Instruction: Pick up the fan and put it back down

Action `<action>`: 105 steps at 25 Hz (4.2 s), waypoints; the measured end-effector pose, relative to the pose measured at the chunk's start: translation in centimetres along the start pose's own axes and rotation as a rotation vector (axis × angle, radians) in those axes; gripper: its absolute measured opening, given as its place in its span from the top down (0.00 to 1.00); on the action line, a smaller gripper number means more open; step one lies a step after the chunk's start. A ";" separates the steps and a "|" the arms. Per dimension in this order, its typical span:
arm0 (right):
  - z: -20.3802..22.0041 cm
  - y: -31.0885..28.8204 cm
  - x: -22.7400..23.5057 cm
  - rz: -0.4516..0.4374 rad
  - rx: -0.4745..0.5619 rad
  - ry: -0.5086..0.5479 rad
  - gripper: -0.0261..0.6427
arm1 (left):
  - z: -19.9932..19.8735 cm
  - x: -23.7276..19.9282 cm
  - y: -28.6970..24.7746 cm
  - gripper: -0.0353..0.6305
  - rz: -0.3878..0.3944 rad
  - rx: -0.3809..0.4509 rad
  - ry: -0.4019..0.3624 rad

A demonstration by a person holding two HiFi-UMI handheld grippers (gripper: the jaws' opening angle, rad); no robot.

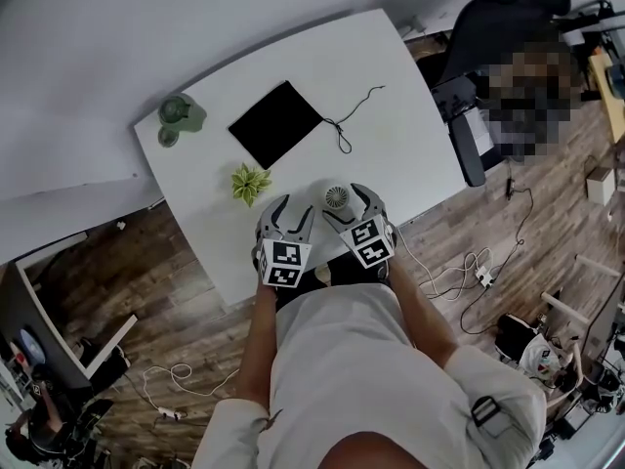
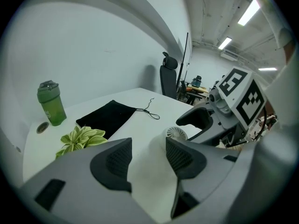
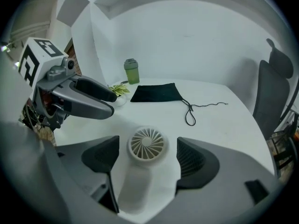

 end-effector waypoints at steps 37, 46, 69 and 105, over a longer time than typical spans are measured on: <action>0.5 -2.8 -0.5 0.007 -0.048 -0.010 0.42 | 0.9 -0.1 -0.3 0.62 0.048 -0.036 -0.027; 0.7 -2.1 -0.7 0.028 -0.025 -0.044 0.42 | 0.6 -0.2 0.3 0.62 0.053 -0.027 -0.049; -5.3 3.3 -1.0 0.112 0.158 -0.051 0.42 | -3.4 -1.9 4.9 0.62 0.019 0.113 -0.112; -16.8 16.8 -0.7 0.298 0.552 -0.044 0.42 | -13.5 -1.5 16.2 0.59 -0.046 0.425 -0.280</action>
Point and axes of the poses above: the fingertips, and each gripper's own axes: y backward along the fingers, x to its right, z out of its underside, the point moved 5 cm from there along y, backward along the fingers, and after that the axes turned 13 degrees about z, right-handed, at the moved point
